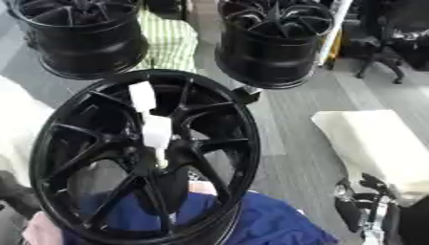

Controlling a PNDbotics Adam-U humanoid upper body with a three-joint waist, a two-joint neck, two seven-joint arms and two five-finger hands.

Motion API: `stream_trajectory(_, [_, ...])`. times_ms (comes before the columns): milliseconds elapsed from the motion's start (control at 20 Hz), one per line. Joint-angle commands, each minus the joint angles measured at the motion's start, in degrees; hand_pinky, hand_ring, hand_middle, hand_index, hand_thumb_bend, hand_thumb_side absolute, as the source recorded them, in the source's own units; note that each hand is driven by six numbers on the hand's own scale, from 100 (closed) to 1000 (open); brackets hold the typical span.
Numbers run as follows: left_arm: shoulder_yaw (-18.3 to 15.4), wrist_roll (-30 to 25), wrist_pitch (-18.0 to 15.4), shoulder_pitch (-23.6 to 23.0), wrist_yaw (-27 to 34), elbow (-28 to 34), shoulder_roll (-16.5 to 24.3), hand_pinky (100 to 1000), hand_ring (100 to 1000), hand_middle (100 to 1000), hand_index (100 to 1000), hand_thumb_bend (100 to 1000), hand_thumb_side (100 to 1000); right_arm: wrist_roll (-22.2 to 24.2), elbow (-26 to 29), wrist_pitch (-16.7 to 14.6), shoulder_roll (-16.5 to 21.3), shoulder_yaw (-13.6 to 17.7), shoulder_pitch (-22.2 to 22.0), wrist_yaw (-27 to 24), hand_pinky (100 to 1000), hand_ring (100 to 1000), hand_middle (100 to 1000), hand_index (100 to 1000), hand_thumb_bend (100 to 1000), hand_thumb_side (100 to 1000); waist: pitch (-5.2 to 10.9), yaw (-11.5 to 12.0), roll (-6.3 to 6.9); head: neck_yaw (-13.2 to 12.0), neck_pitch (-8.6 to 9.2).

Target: Pull the pin out of the wheel hub.

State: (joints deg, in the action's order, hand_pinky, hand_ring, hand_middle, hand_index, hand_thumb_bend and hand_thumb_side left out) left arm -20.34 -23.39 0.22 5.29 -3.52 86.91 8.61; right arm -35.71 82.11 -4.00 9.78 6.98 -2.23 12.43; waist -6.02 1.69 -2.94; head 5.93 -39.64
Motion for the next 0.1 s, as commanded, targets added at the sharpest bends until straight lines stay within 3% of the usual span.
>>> stream_trajectory(50, [0.02, -0.05, -0.24, 0.29, -0.17, 0.74, 0.64, 616, 632, 563, 754, 100, 592, 0.15, 0.55, -0.27, 0.7, 0.01, 0.44, -0.07, 486, 525, 634, 749, 216, 184, 0.43, -0.04, 0.24, 0.11, 0.57])
stream_trajectory(100, [0.02, -0.05, -0.23, 0.28, -0.16, 0.8, 0.62, 616, 632, 563, 754, 100, 592, 0.15, 0.57, -0.29, 0.68, 0.05, 0.47, -0.06, 486, 525, 634, 749, 217, 183, 0.42, -0.04, 0.24, 0.09, 0.58])
